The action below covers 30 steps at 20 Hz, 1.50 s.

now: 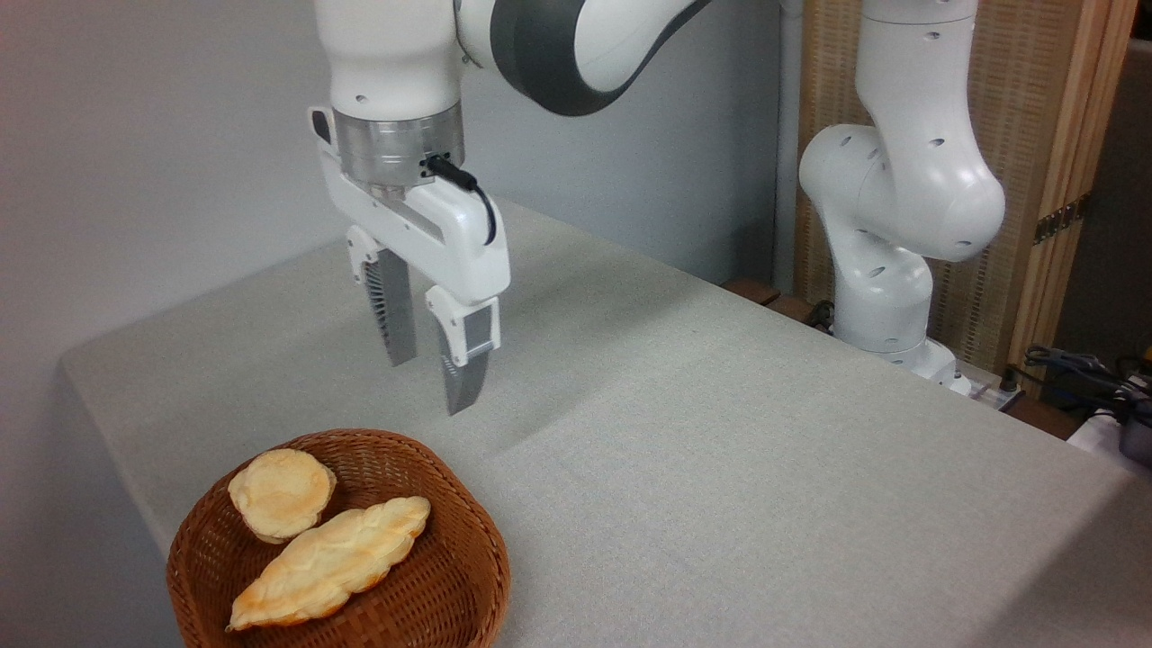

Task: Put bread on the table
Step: 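Move the open gripper over the small round bread roll and lower it, then close the gripper on the small round bread roll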

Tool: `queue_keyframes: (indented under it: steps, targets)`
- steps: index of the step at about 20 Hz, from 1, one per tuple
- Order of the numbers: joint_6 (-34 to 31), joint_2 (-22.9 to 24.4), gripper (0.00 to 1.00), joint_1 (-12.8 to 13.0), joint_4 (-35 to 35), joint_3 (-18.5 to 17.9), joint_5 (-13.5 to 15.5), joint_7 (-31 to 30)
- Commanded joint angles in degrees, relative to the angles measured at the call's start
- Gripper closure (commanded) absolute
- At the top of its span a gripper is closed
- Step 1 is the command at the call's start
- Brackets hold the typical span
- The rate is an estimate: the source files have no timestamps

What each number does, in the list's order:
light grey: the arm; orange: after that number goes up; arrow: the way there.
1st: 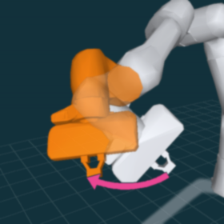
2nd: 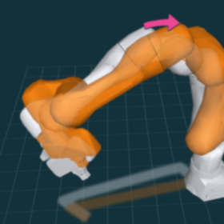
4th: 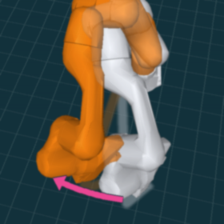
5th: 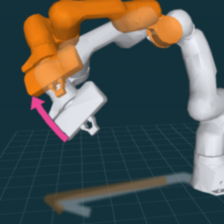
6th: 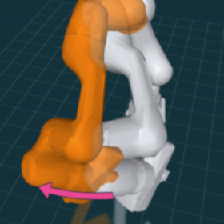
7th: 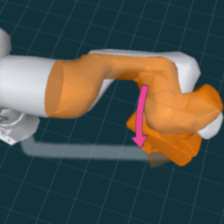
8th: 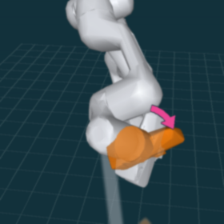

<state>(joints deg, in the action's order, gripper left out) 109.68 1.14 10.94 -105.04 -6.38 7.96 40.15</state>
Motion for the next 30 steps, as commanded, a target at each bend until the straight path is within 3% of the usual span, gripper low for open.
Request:
queue_keyframes:
  steps: [1,6,8,10,16,19,30]
  targets:
    - [5.26,-2.11,0.0,0.04,0.71,-0.12,4.25,-0.07]
    - [13.78,-5.53,0.0,0.13,0.8,-0.12,8.98,-1.12]
    - [16.7,-6.68,0.0,0.22,0.8,-0.03,11.54,-7.51]
    - [17.49,-7.73,0.0,0.22,0.89,0.84,11.11,-17.08]
    - [17.5,-10.19,0.0,0.22,0.8,1.29,11.55,-35.2]
    - [23.54,-11.6,0.0,0.22,0.8,1.81,12.6,-42.24]
    - [33.4,-16.44,0.0,0.13,0.8,4.89,12.6,-43.4]
